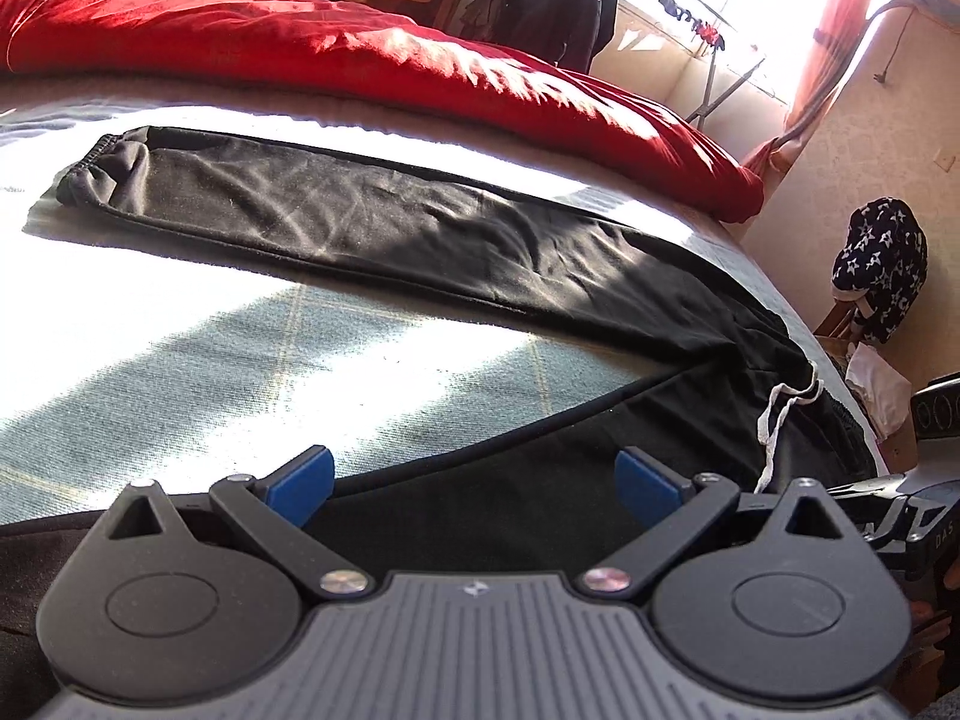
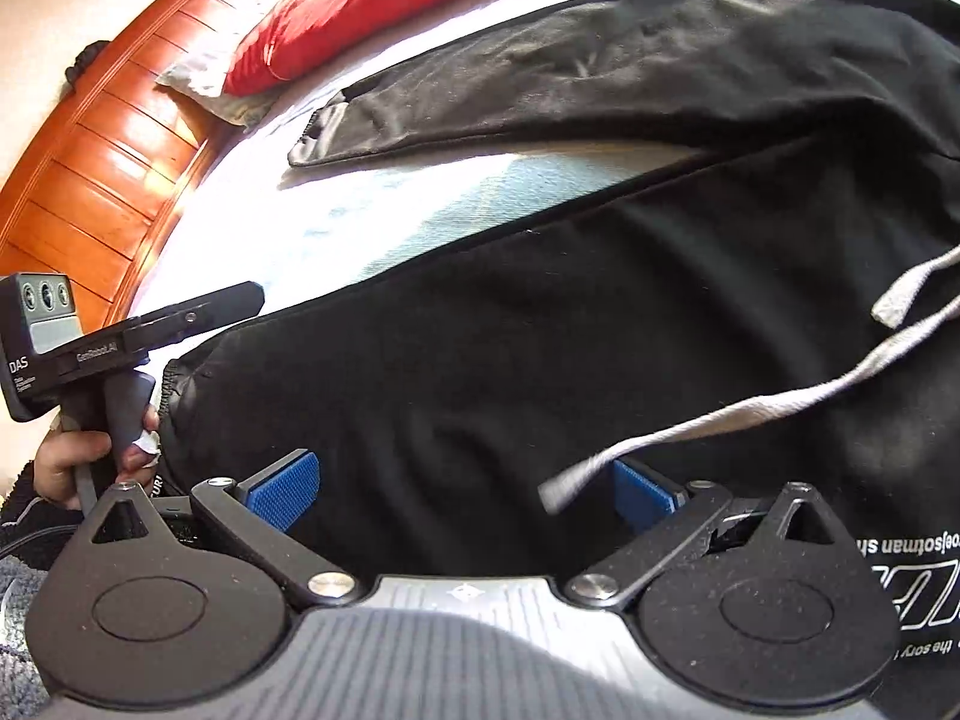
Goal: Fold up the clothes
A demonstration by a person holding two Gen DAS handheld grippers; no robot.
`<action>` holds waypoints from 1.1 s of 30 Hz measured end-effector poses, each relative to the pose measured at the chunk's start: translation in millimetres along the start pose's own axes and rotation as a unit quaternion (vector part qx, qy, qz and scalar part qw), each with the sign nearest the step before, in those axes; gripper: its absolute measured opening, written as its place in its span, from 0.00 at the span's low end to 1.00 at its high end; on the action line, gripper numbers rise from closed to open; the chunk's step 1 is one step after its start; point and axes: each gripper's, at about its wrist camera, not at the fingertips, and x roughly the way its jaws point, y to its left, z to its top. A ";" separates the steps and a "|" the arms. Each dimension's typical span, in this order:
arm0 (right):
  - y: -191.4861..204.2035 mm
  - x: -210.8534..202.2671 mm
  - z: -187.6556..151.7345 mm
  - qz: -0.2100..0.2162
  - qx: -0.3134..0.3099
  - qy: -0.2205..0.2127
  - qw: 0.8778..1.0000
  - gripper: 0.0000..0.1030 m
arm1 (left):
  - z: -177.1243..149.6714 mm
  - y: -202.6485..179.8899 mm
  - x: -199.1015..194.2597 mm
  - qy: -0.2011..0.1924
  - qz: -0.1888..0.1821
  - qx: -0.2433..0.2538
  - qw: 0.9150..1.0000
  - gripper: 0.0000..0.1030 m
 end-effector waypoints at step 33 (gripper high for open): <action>-231.2 -122.3 80.7 -0.132 -0.109 -0.033 0.985 1.00 | 45.8 -157.0 113.1 0.049 0.046 0.135 0.989 0.97</action>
